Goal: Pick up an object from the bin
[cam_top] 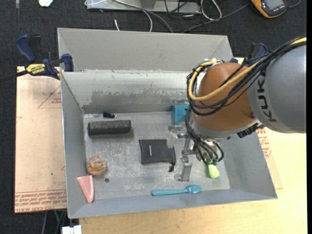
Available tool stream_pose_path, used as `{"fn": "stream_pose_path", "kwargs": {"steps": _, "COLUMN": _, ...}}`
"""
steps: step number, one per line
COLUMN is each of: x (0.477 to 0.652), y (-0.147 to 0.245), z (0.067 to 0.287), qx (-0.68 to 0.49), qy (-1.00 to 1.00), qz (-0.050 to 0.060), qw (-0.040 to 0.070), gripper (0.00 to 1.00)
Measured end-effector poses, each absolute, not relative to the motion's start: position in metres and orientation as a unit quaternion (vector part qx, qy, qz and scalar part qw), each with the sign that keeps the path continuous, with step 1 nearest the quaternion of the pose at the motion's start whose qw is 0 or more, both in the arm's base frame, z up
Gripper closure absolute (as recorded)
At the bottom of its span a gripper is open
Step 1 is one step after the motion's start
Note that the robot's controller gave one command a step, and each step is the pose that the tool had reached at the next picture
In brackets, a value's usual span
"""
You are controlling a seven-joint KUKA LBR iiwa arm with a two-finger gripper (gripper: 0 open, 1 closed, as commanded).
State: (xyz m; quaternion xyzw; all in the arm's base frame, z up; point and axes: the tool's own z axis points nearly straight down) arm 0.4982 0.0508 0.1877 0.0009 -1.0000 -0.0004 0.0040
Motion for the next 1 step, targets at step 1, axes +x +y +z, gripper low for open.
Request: {"fn": "stream_pose_path", "kwargs": {"steps": 1, "x": 0.4999, "y": 0.0505, "z": 0.1918, "qx": 0.0, "qy": -1.0, "qz": -0.001, "qw": 0.0, "gripper": 0.0}}
